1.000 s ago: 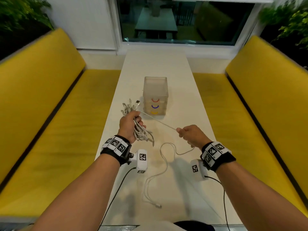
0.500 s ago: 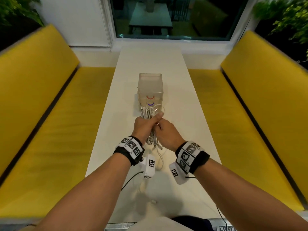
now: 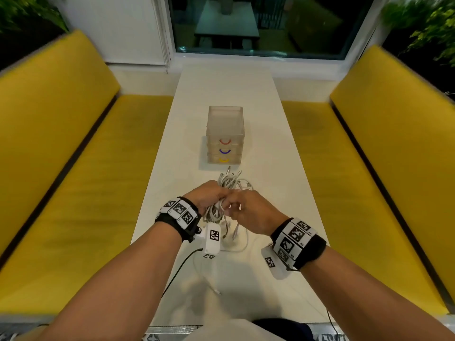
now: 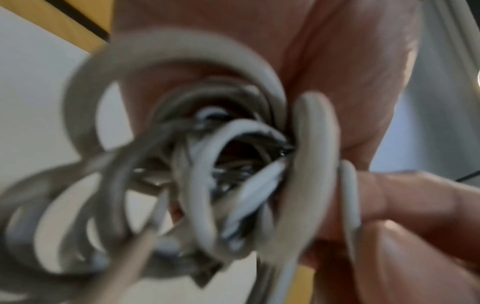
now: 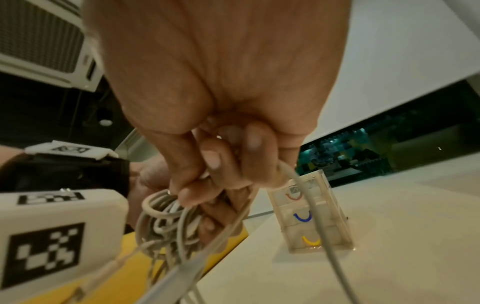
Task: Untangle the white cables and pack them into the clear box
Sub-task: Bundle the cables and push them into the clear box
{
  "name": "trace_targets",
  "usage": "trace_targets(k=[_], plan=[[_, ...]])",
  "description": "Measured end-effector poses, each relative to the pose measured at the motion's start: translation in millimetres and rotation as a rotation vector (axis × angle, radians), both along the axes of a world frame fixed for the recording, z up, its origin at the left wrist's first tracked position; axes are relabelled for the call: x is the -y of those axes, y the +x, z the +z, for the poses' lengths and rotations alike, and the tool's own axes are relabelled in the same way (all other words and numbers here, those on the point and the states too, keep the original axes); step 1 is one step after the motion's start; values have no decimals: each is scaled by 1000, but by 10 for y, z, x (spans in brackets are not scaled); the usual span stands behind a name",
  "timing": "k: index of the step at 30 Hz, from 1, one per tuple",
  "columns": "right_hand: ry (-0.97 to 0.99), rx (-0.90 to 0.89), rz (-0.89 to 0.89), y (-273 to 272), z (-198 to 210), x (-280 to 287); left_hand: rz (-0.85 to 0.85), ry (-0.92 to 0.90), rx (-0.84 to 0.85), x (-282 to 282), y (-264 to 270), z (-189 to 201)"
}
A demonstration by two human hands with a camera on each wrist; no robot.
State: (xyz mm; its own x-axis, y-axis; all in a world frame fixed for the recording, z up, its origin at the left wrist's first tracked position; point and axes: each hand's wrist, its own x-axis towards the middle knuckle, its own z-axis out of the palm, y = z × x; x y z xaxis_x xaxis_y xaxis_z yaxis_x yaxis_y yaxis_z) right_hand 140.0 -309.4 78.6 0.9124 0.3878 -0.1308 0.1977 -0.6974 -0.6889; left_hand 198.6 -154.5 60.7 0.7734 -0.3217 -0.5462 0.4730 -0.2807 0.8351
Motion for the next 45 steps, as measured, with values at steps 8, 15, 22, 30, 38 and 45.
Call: trace_targets(k=[8, 15, 22, 30, 38, 45], plan=[[196, 73, -278, -78, -77, -3, 311, -416, 3, 13, 137, 127], [95, 102, -199, -58, -143, 12, 304, -259, 58, 54, 104, 106], [228, -45, -182, -40, -113, 148, 560, -421, 86, 24, 139, 66], [261, -306, -206, -98, -222, 497, 662, -514, 133, -168, 232, 179], [108, -258, -171, 17, -1, 776, 540, -1, 468, -267, 245, 184], [-171, -87, 70, 408, 657, 383, 106, 14, 539, 205, -55, 210]])
